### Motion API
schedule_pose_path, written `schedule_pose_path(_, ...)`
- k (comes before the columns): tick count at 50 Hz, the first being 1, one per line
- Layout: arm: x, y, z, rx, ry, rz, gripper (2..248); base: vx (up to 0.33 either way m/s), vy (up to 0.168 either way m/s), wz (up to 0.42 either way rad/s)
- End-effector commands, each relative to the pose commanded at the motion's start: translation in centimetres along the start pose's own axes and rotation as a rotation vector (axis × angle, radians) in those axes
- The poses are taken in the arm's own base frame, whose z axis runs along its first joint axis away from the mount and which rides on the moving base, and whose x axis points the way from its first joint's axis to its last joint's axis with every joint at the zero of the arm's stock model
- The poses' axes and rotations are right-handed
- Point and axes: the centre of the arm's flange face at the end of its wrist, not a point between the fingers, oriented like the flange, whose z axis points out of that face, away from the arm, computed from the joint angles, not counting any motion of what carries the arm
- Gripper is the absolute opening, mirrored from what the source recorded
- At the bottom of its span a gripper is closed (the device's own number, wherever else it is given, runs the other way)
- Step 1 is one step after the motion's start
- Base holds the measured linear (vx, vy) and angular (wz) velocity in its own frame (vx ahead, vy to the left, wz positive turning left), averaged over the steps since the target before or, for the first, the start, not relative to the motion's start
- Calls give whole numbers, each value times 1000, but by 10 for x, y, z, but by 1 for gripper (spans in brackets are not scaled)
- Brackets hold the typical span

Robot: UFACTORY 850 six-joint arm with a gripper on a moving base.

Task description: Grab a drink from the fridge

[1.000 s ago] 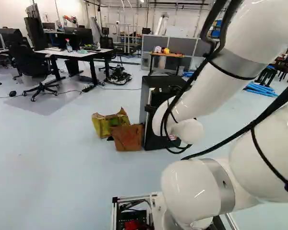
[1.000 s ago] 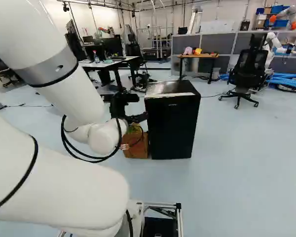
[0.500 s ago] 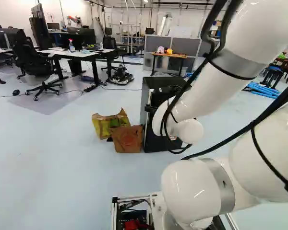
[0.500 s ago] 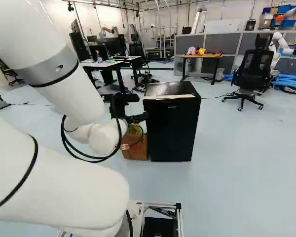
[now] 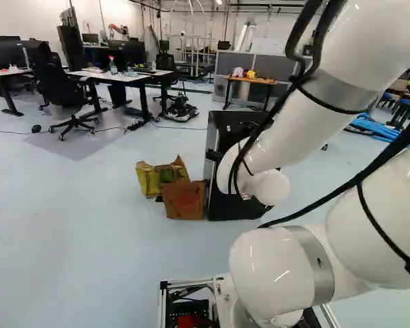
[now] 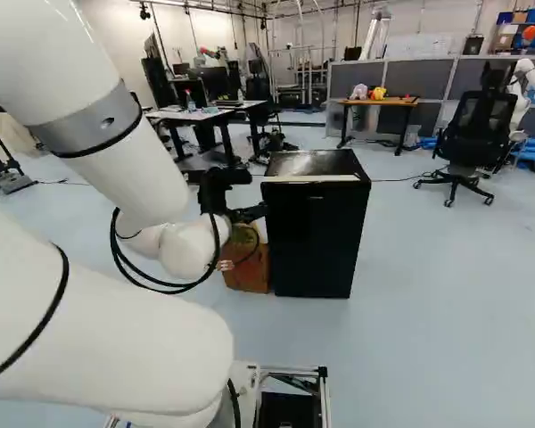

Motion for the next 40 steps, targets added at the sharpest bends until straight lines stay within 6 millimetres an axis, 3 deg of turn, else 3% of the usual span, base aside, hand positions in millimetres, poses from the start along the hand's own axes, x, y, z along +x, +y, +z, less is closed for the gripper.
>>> schedule_pose_path(40,0,0,0,0,0,0,247,45,-54,9)
